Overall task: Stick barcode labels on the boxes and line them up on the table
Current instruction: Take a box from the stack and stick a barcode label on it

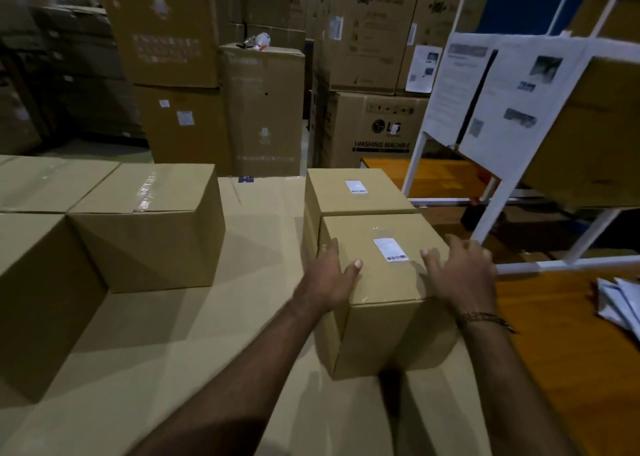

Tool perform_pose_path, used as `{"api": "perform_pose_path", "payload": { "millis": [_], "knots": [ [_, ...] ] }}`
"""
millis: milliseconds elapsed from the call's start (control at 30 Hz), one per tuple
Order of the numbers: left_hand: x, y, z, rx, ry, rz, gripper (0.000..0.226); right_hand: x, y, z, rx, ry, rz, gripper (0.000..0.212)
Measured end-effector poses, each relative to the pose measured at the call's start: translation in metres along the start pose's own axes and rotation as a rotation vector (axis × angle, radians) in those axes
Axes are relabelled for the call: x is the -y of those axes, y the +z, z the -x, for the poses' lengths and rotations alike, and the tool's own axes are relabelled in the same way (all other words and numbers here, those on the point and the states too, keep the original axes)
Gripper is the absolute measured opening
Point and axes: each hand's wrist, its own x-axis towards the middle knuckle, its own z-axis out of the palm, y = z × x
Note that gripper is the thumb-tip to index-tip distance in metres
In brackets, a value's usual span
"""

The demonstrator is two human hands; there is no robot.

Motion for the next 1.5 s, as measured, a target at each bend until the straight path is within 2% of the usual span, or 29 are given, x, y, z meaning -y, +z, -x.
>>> {"api": "perform_pose_path", "payload": {
  "millis": [100,167,267,400,567,700,900,1500],
  "knots": [
    [0.003,0.01,-0.005,0.025,-0.079,0.072,0.081,-0.016,0.006,-0.014,0.162,0.094,0.011,0.079],
    [0.005,0.012,-0.005,0.026,-0.1,0.132,0.08,-0.022,0.013,-0.015,0.23,0.122,-0.042,0.078],
    [0.007,0.014,-0.004,0.027,-0.119,0.215,0.065,-0.025,0.018,-0.01,0.171,0.093,-0.06,0.071],
    [0.008,0.014,0.006,0.033,-0.139,0.32,0.061,-0.016,0.011,0.0,0.13,0.114,-0.1,0.062],
    [0.012,-0.005,0.033,-0.035,-0.145,0.398,0.051,0.006,-0.004,0.031,0.04,0.104,-0.121,0.064],
    [0.026,-0.035,0.066,-0.122,-0.145,0.419,0.059,0.037,-0.018,0.07,0.028,0.082,-0.165,0.061],
    [0.06,-0.1,0.136,-0.179,-0.137,0.418,0.044,0.098,-0.031,0.151,-0.013,0.06,-0.202,0.056],
    [0.198,-0.288,0.367,-0.269,-0.241,0.463,0.034,0.288,-0.025,0.407,0.046,0.059,-0.246,0.048]
  ]
}}
